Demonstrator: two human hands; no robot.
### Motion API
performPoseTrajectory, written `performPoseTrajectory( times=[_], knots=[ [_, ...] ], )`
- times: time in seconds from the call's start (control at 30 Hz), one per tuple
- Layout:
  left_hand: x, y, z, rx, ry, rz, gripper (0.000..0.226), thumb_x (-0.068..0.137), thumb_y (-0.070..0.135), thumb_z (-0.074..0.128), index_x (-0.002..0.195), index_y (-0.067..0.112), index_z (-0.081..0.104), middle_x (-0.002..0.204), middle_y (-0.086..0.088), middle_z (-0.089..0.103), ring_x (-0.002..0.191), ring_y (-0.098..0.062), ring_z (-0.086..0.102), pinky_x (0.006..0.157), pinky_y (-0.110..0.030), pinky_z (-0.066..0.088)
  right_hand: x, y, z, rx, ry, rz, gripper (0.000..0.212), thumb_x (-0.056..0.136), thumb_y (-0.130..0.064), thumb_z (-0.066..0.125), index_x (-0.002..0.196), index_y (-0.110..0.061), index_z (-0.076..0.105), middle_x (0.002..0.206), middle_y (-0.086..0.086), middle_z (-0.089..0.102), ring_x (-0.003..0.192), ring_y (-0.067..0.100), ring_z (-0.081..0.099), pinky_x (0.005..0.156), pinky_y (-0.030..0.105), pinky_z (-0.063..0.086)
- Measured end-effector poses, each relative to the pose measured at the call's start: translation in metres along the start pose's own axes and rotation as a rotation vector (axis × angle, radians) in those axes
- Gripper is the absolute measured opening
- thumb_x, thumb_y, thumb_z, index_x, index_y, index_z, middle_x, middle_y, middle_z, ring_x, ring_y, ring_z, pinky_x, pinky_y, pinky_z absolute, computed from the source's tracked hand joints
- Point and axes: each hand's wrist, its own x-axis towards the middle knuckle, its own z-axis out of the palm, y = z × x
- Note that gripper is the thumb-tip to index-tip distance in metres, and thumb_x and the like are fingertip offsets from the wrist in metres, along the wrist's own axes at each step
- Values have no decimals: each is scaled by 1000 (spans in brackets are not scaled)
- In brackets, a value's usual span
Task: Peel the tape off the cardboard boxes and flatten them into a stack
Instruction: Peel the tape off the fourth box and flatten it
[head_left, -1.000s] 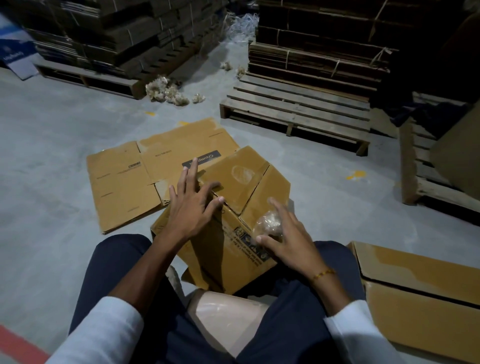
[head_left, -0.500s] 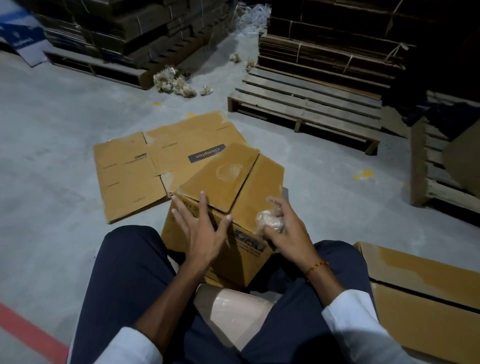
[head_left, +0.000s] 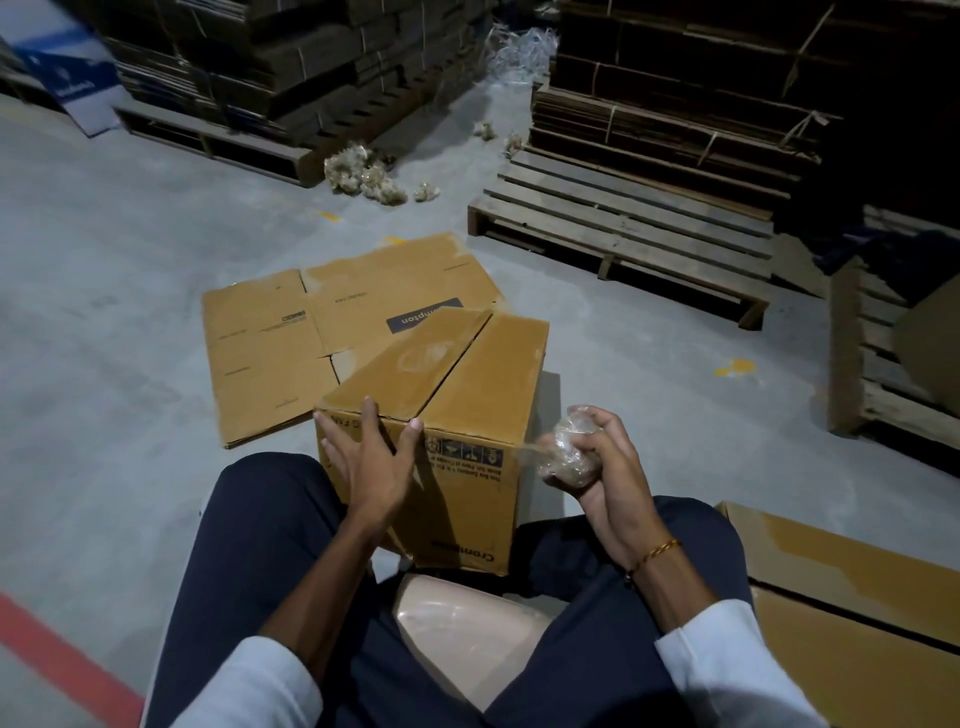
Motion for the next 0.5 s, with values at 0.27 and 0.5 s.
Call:
performPoseTrajectory(
  times=[0.27,0.5],
  knots=[
    [3,-5,2,-34,-29,-63,78,92,59,59,156,24,31,164,-10,-26,153,-41,-5,121,-52,16,-1,3,-6,119,69,-84,29,86,-5,52,113,-13,59,104,17,59,92,30,60,60,36,56],
    [17,-24,9,12,-91,-171,78,89,59,65,151,22,35,163,-11,-26,149,-46,12,120,-51,27,-8,-14,-14,271,210,-246,35,80,-14,52,114,-14,60,106,17,58,88,29,63,61,31,54]
  ],
)
